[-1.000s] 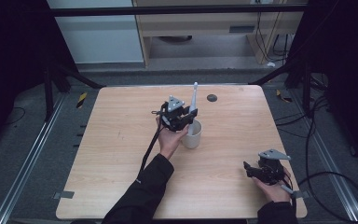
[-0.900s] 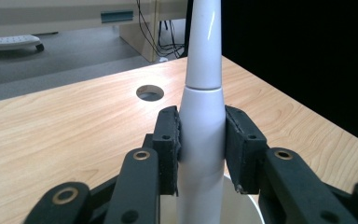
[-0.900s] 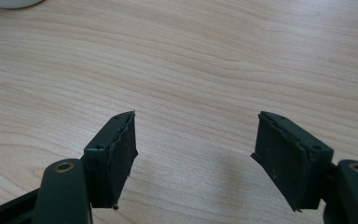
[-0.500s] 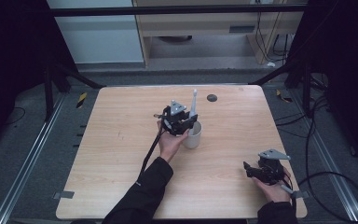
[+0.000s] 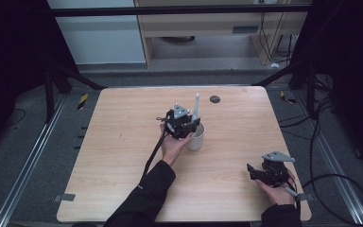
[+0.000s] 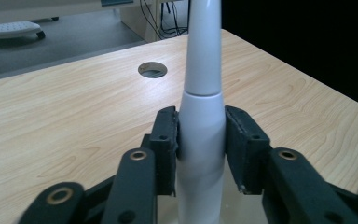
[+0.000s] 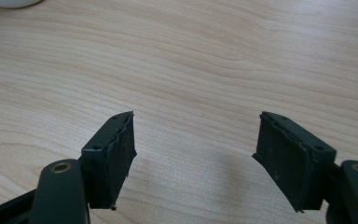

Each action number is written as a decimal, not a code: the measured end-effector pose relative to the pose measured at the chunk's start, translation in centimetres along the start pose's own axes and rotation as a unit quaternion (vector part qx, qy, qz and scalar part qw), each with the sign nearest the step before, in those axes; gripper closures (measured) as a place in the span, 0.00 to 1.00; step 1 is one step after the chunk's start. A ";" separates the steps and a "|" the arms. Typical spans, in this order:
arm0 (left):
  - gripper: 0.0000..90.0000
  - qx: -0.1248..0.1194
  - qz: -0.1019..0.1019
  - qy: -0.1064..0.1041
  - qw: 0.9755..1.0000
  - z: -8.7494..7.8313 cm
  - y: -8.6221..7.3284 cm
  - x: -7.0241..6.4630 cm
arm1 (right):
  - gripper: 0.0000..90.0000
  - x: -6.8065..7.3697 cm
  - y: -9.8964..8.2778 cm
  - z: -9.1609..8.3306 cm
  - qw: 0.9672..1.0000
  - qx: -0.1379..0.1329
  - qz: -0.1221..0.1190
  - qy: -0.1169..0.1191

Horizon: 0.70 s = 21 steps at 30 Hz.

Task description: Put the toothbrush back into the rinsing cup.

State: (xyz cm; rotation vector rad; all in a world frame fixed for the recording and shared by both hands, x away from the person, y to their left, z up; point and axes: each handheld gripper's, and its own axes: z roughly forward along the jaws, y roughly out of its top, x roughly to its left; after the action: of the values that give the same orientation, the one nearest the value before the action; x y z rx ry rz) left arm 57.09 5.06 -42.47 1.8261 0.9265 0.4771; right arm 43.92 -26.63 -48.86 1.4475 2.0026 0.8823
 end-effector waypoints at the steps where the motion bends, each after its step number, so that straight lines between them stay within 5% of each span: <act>1: 0.69 -0.001 0.000 0.000 1.000 -0.1 0.0 0.0 | 0.31 0.0 0.0 0.0 1.000 -0.001 -0.001 -0.001; 11: 0.51 0.000 0.049 -0.007 0.999 -3.2 0.4 0.0 | 0.30 -0.1 0.0 -0.2 1.000 -0.005 0.000 -0.005; 21: 0.40 0.016 0.052 -0.005 0.999 -8.2 -0.5 1.7 | 0.24 -0.1 -0.1 -0.1 1.000 -0.009 0.003 -0.005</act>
State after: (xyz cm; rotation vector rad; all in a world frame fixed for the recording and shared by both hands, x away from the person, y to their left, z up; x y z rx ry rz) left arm 52.35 11.41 -39.56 1.9104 0.8396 0.5209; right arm 43.83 -26.74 -48.82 1.4454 1.9792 0.8909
